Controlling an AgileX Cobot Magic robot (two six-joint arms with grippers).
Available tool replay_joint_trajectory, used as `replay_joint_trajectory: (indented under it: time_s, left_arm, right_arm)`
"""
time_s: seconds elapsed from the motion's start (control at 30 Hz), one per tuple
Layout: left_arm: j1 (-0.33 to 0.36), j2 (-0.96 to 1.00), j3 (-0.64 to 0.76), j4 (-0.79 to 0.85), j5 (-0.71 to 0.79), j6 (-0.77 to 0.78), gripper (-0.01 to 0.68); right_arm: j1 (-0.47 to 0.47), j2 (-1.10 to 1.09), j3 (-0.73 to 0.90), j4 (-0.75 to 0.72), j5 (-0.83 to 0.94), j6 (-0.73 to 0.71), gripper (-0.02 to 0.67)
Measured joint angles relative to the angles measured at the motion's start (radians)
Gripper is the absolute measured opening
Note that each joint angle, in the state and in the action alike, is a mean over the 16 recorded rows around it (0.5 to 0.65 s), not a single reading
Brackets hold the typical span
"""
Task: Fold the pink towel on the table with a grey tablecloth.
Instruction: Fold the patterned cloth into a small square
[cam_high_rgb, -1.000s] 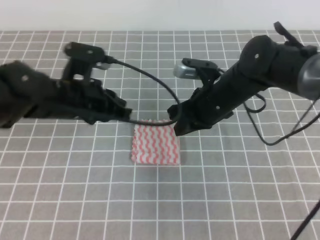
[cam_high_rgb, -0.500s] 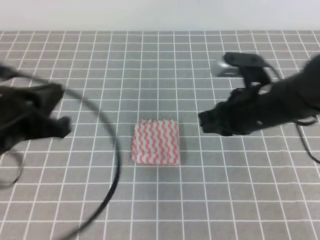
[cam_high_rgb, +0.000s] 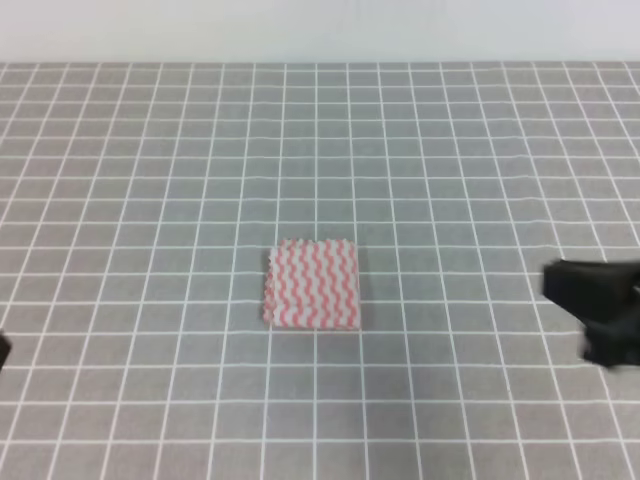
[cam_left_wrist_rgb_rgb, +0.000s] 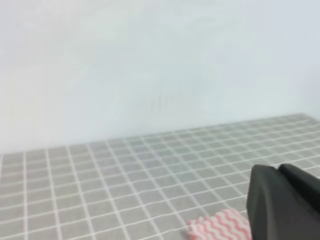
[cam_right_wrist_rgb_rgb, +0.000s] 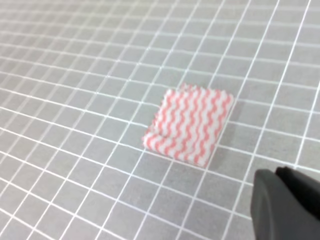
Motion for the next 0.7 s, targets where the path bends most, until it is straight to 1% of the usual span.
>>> replay_joint_trajectory:
  time_s: [0.13,0.27,0.5,0.7]
  left_arm:
    - [0.0,-0.132,0.092,0.0,0.01,0.0,-0.003]
    - [0.0,-0.208,0.163,0.0,0.0,0.0,-0.003]
    - [0.0,-0.253,0.248,-0.002,-0.028,0.0,-0.003]
    - [0.0,-0.257,0.271,-0.003,-0.04,-0.001,-0.004]
  right_arm:
    - [0.0,-0.178,0.104,-0.012,-0.027,-0.007,-0.015]
    - [0.0,-0.348,0.206,-0.019,-0.073,-0.025,-0.015]
    - [0.0,-0.574,0.363,-0.023,-0.208,-0.067,-0.015]
    - [0.0,-0.671,0.468,-0.023,-0.325,-0.093,-0.015]
